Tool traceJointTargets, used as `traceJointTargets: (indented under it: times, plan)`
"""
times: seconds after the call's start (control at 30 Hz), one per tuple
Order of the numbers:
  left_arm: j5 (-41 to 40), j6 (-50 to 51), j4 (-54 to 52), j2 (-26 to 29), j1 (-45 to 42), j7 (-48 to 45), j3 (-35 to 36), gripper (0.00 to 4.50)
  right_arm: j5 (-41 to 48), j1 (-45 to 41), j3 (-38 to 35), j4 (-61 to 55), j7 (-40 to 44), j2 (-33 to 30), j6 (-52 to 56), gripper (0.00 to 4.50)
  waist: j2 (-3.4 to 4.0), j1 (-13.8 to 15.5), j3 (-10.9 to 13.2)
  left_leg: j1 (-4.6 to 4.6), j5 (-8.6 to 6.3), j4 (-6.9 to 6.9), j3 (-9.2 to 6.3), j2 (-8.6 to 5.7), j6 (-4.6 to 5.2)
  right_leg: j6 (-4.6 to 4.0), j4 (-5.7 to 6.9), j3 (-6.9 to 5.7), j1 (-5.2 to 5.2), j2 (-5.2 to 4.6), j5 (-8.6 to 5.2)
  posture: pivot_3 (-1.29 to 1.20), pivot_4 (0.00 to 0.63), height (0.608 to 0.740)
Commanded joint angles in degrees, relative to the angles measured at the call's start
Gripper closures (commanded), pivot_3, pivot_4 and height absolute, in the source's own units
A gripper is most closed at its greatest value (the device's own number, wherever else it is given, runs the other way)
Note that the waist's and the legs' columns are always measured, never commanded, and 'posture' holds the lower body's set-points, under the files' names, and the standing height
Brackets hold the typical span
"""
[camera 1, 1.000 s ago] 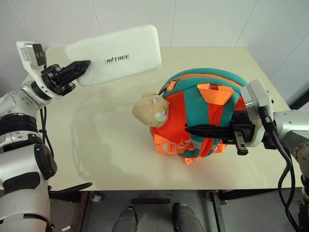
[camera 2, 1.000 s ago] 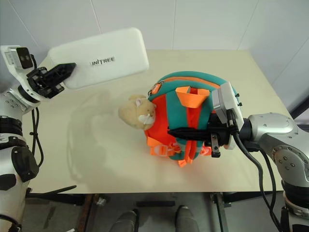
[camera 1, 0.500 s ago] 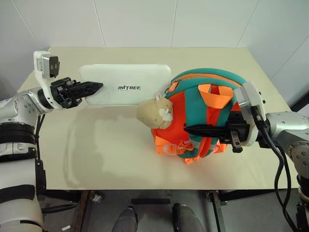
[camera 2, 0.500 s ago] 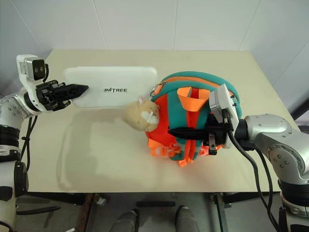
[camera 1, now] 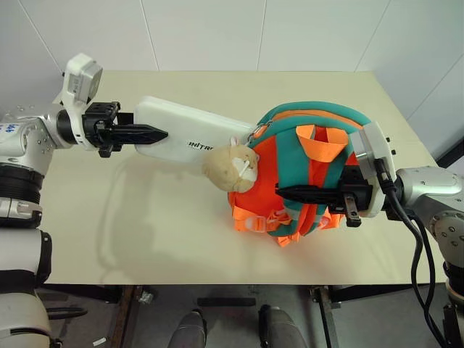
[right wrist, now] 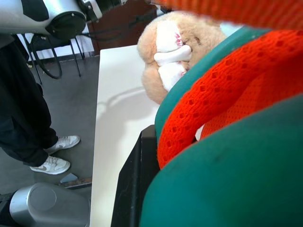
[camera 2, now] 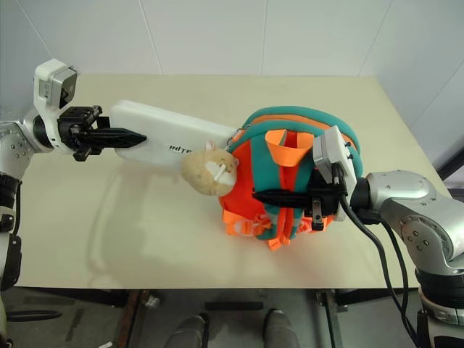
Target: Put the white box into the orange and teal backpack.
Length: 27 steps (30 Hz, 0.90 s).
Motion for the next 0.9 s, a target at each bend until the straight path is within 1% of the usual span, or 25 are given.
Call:
traceJointTargets:
  times: [0.03, 0.07, 0.2, 0.27, 0.37, 0.5, 0.6, 0.73, 0.87, 0.9]
  plan:
    - [0.7, -4.4, -0.6, 2.3, -3.2, -6.4, -3.6, 3.18, -0.2, -0.3, -0.9, -0.5, 0.3, 0.2, -1.5, 4.50, 0.00, 0.0, 0.0, 0.00, 0.00, 0.00, 0.00, 0.00, 0.00, 0.00, 0.00, 0.00, 0.00, 0.00, 0.00, 0.00, 0.150, 0.740]
    - [0.4, -5.3, -0.6, 2.6, -3.9, -6.4, -4.4, 3.18, -0.3, -0.2, -0.9, -0.5, 0.3, 0.3, -1.6, 4.50, 0.00, 0.0, 0.0, 0.00, 0.00, 0.00, 0.00, 0.00, 0.00, 0.00, -0.01, 0.00, 0.00, 0.00, 0.00, 0.00, 0.150, 0.740]
    - [-3.1, -4.9, -0.6, 1.1, -7.7, -6.4, -3.7, 3.18, -0.6, -0.2, -0.7, -0.3, 0.3, 0.5, -1.8, 4.50, 0.00, 0.0, 0.0, 0.00, 0.00, -0.01, 0.00, 0.00, 0.01, -0.01, 0.00, 0.00, 0.00, 0.00, -0.01, 0.00, 0.150, 0.740]
    - [-2.1, -5.6, -1.0, 1.0, -8.3, -6.4, -5.6, 3.18, -0.8, -0.4, -0.5, -0.1, 0.3, 0.7, -1.8, 4.50, 0.00, -0.1, 0.0, -0.01, 0.00, 0.00, 0.00, 0.00, 0.01, 0.00, 0.00, 0.00, 0.00, 0.00, -0.01, 0.00, 0.150, 0.740]
    - [1.8, -7.5, -1.6, 0.1, -8.7, -6.4, -9.7, 3.18, -1.3, -0.7, -0.2, 0.2, 0.4, 1.1, -2.0, 4.50, 0.00, -0.1, 0.0, 0.00, 0.00, -0.01, 0.00, 0.00, 0.01, 0.00, 0.01, 0.00, 0.00, 0.00, -0.02, 0.00, 0.150, 0.740]
    - [0.9, -5.6, -2.9, -2.4, -9.3, -6.4, -9.2, 3.18, -1.7, -1.0, 0.0, 0.5, 0.4, 1.4, -2.1, 4.50, -0.01, -0.1, 0.0, 0.00, 0.00, 0.00, 0.00, 0.00, 0.01, 0.00, 0.03, 0.01, 0.00, 0.01, -0.02, 0.00, 0.150, 0.740]
    - [1.8, -5.9, -3.7, -3.6, -9.2, -6.4, -9.5, 3.18, -2.0, -1.1, 0.2, 0.7, 0.4, 1.4, -2.3, 4.50, 0.00, -0.2, 0.0, 0.00, -0.01, -0.01, 0.01, 0.00, 0.02, 0.01, 0.02, 0.02, -0.01, 0.01, -0.03, 0.00, 0.150, 0.740]
    - [6.7, -7.0, -2.2, -8.0, -9.6, -6.4, -7.9, 3.18, -2.1, -1.0, 0.4, 0.5, 0.2, 1.6, -2.3, 4.50, 0.00, 0.0, 0.0, -0.01, -0.02, -0.01, 0.00, 0.00, 0.04, 0.03, 0.07, 0.01, -0.01, 0.01, -0.10, 0.00, 0.150, 0.740]
    - [11.5, -4.0, -2.7, -12.3, -9.6, -5.2, -6.5, 3.18, -2.4, -1.0, 0.6, 0.6, 0.0, 1.8, -2.3, 4.50, -0.01, 0.0, 0.0, -0.01, -0.02, 0.01, 0.00, -0.01, 0.04, 0.03, 0.07, 0.02, -0.01, 0.01, -0.10, 0.00, 0.150, 0.740]
    - [12.5, -3.5, -3.2, -14.2, -9.1, -3.7, -6.1, 3.18, -2.6, -1.1, 0.8, 0.6, -0.1, 2.0, -2.4, 4.50, 0.00, 0.0, 0.0, -0.01, -0.02, 0.01, 0.00, -0.01, 0.04, 0.03, 0.07, 0.01, -0.01, 0.01, -0.10, 0.00, 0.150, 0.740]
